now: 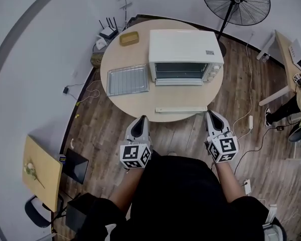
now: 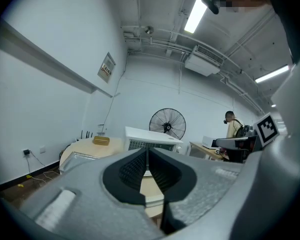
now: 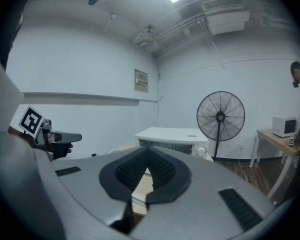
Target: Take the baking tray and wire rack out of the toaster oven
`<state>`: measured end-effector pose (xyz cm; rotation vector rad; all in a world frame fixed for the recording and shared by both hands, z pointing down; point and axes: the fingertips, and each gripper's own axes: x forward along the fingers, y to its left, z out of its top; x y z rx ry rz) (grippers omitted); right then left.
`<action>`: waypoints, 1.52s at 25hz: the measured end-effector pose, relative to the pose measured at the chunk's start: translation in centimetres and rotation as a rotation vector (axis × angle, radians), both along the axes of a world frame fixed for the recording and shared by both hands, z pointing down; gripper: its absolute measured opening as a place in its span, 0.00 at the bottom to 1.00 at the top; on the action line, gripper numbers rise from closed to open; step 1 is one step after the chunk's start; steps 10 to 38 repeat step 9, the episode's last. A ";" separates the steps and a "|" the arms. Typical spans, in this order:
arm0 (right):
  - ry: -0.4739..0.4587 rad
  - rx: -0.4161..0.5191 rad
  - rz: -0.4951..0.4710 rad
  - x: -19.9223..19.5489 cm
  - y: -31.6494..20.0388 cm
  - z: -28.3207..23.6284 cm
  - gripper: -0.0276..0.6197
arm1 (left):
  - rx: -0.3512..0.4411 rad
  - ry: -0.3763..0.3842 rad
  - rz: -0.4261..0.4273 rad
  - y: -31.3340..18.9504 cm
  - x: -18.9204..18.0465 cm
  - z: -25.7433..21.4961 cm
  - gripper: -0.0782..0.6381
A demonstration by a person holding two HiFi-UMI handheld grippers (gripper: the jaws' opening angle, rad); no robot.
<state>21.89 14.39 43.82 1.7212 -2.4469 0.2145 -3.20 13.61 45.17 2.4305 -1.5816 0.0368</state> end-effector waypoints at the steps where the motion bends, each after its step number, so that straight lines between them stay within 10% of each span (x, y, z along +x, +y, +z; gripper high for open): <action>1: 0.000 -0.002 0.003 0.2 0.0 0.1 0.05 | 0.001 0.002 0.001 -0.1 0.1 0.0 0.14; 38: 0.013 0.004 0.007 1.4 0.8 0.0 0.05 | 0.007 -0.012 0.000 0.0 0.2 0.2 0.14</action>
